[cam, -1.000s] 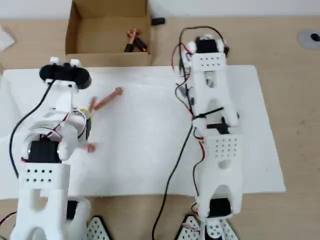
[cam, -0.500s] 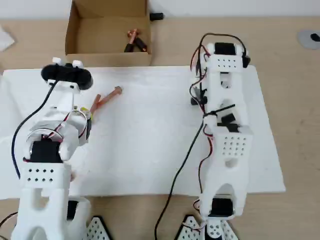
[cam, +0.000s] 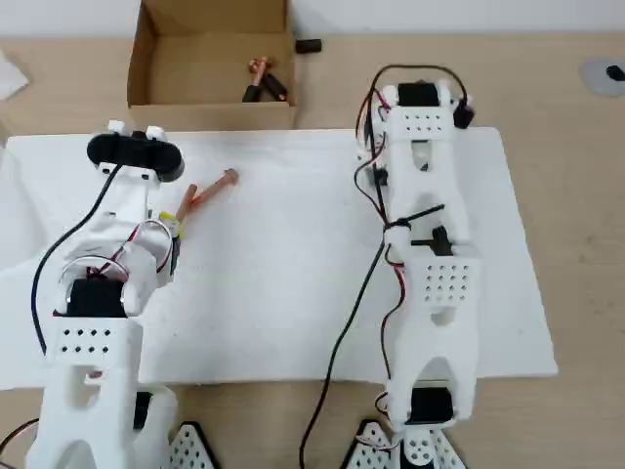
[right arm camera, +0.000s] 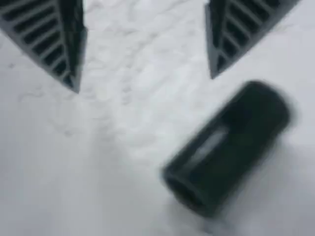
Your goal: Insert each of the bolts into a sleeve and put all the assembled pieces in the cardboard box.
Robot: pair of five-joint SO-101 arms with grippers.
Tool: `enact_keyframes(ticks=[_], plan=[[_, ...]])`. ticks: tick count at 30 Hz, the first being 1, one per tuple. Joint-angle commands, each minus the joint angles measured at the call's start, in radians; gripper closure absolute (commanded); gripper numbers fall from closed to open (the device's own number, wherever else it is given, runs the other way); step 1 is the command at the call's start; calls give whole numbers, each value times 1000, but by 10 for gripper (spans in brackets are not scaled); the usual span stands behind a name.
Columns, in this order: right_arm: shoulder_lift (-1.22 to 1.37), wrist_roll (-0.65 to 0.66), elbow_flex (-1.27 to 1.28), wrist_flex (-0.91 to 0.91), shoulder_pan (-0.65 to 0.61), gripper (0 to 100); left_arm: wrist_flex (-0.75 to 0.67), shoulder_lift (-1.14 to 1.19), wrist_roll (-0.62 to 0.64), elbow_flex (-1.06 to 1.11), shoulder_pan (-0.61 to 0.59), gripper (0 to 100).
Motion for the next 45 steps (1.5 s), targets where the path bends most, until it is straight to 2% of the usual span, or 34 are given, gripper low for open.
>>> enact_keyframes(ticks=[1,4,8,15,26,34,45], plan=[[-13,-29,-202,15,-16,807,-23,-18,-6,5,0,943],[1,-55,-346,-11,-19,806,-23,-18,-6,26,31,943],[65,-55,-372,-40,-19,797,-23,-18,-5,26,48,943],[214,-175,-351,75,-16,655,-23,-18,-3,25,44,943],[236,-186,-334,72,-41,768,-21,-18,-3,25,41,943],[335,-184,-335,66,-28,769,-18,-18,-5,29,40,943],[344,-181,-381,75,7,770,-21,-18,-8,29,40,943]])
